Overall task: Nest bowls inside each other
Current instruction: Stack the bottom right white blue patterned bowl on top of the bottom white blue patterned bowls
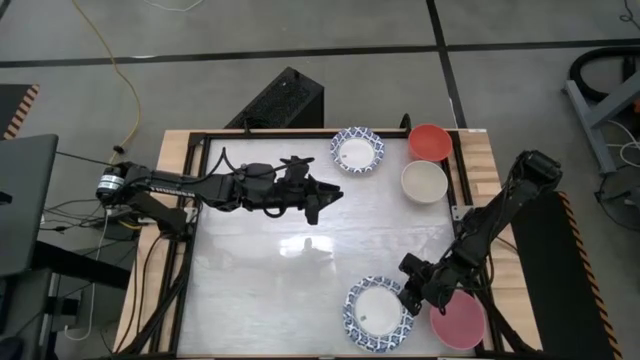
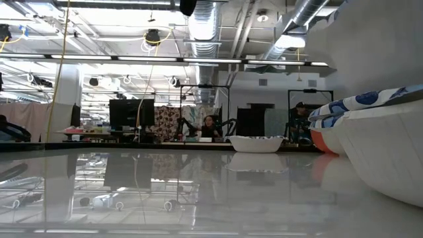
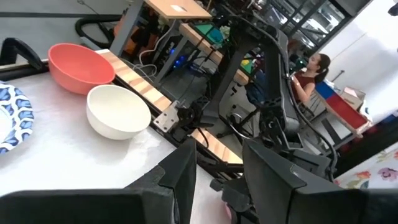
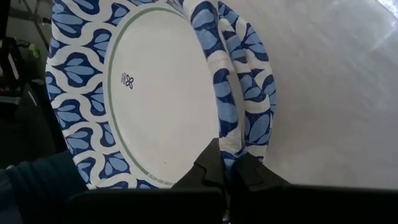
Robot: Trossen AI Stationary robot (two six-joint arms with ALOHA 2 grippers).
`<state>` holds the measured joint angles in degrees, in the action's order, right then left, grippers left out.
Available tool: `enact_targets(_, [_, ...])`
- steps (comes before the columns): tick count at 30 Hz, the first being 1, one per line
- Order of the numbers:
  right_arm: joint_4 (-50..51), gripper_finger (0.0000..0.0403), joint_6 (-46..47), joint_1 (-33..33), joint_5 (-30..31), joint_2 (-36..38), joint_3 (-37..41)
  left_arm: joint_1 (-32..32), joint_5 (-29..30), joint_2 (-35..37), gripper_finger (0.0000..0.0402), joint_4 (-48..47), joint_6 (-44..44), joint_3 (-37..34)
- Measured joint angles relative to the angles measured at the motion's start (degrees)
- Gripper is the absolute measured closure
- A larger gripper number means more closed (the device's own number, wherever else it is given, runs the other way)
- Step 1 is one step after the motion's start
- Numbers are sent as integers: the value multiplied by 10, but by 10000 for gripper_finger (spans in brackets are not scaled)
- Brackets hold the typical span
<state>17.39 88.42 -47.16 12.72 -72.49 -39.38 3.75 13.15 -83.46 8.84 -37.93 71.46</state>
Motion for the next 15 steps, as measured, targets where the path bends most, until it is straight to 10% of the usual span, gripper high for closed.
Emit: enact_targets(15, [2,387,-29,4,-26,0,-12,-4,4,0,282,-9,7,0])
